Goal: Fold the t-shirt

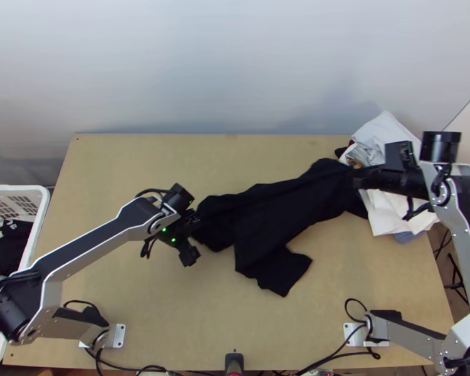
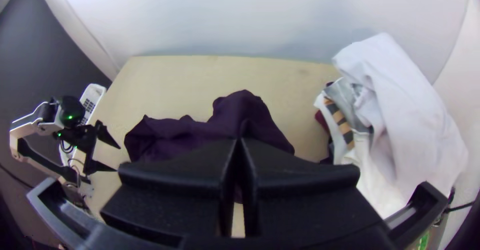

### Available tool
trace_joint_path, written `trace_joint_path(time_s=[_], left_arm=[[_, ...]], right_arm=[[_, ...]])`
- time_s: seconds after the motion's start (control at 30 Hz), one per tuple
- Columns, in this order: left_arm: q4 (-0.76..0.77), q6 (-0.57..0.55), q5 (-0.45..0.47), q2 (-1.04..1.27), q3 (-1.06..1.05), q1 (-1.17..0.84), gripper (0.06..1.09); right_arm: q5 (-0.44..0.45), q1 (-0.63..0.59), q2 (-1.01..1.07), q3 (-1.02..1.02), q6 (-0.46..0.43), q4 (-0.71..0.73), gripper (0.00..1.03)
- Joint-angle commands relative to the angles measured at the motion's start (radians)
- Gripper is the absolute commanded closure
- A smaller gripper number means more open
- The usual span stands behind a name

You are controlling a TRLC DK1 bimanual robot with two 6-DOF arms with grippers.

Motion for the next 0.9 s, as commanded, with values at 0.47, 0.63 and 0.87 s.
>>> trace_joint_path(time_s=[0.47,0.63,0.87], left_arm=[[0.092,-0.058,-0.126,0.346,0.384,0.041,0.1],[0.092,-0.05,-0.126,0.414,0.471,0.033,0.1],[0.137,-0.055,-0.126,0.471,0.486,0.01,0.1]], right_arm=[[0.077,0.015,-0.095,-0.123,-0.03,0.009,1.0],[0.077,0.019,-0.095,-0.123,-0.03,0.008,1.0],[0.077,0.007,-0.112,-0.142,-0.044,0.003,1.0]])
